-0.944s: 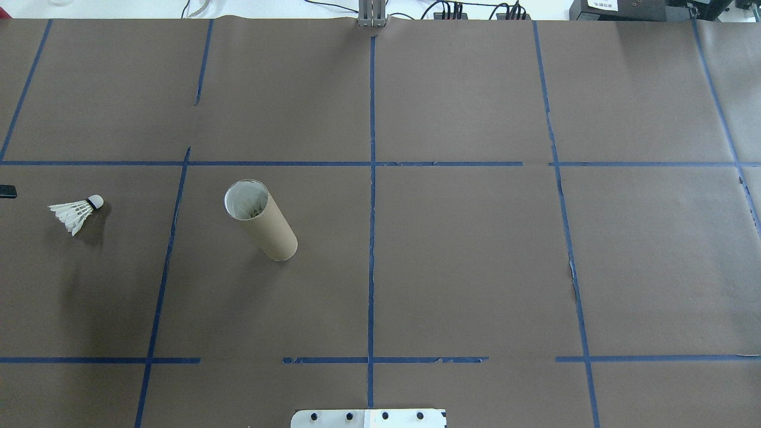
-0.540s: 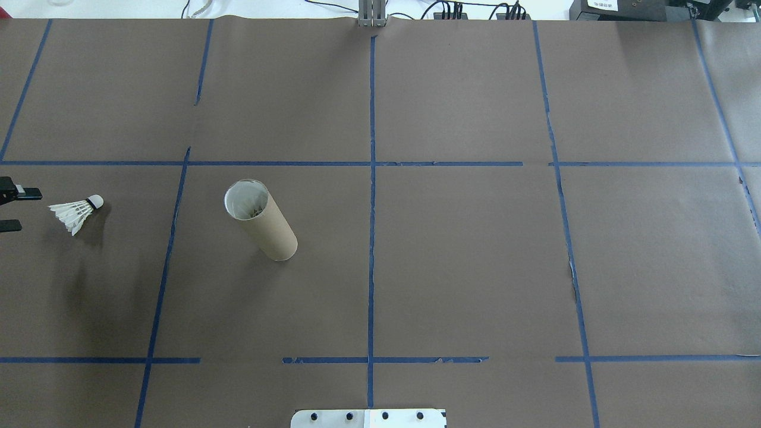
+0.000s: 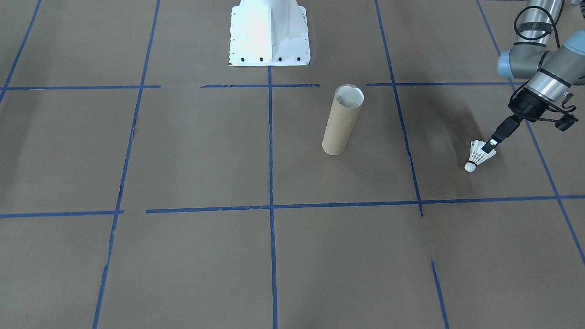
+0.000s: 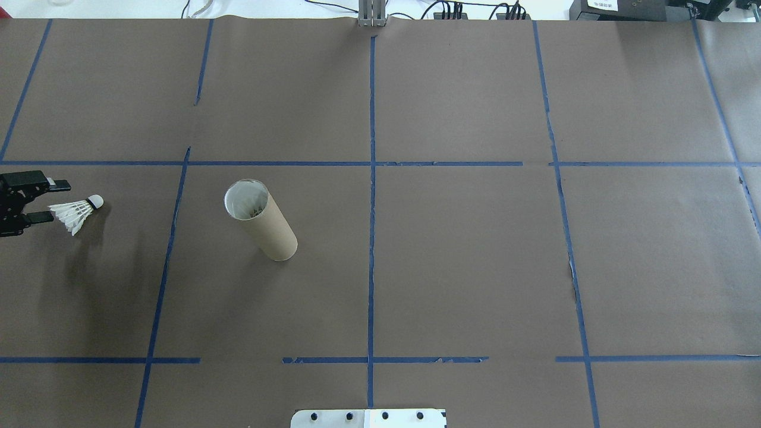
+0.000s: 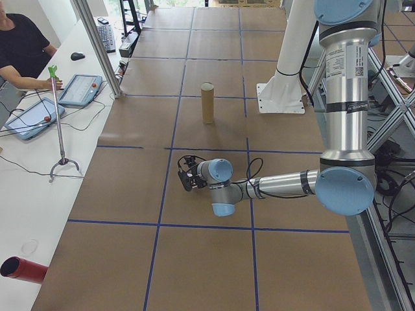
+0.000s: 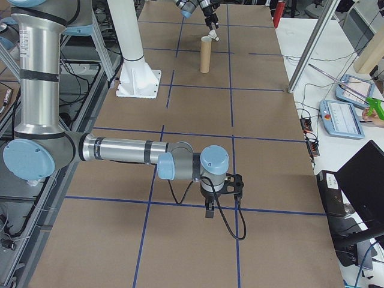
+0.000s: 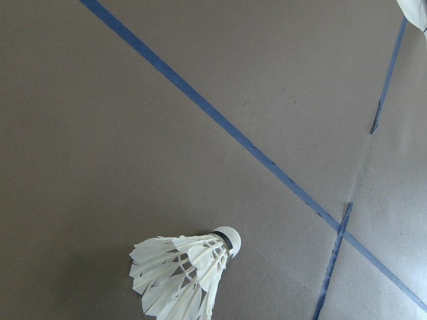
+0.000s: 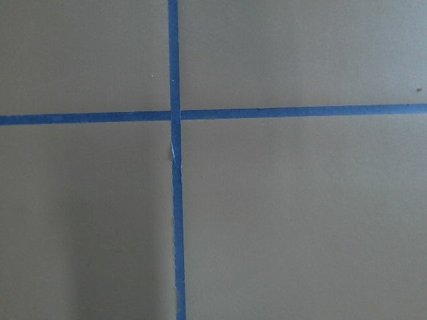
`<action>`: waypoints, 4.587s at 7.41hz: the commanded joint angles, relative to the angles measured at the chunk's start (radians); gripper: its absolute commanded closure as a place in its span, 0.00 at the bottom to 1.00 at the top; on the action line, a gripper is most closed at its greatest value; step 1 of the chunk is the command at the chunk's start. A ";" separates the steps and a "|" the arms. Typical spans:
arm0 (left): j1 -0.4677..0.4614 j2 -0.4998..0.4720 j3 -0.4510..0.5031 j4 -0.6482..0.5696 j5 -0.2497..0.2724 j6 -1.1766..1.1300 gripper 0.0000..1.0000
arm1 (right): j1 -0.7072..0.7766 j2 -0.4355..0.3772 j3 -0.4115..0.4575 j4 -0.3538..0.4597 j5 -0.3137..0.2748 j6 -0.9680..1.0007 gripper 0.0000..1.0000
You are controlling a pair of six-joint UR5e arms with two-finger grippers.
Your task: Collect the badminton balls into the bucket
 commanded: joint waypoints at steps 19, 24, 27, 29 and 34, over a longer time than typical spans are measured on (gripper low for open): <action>-0.204 -0.112 -0.615 0.922 -0.403 0.436 1.00 | 0.000 0.000 0.000 0.000 0.000 0.000 0.00; -0.223 -0.216 -0.890 1.321 -0.397 0.554 1.00 | 0.000 0.000 0.000 0.000 -0.002 0.000 0.00; -0.105 -0.445 -0.977 1.687 -0.254 0.560 1.00 | 0.000 0.000 0.000 0.000 0.000 0.000 0.00; -0.016 -0.735 -0.982 2.150 -0.095 0.698 1.00 | 0.000 0.000 0.000 0.000 0.000 0.000 0.00; 0.228 -1.015 -0.822 2.476 0.133 0.710 1.00 | 0.000 0.000 0.000 0.000 0.000 0.000 0.00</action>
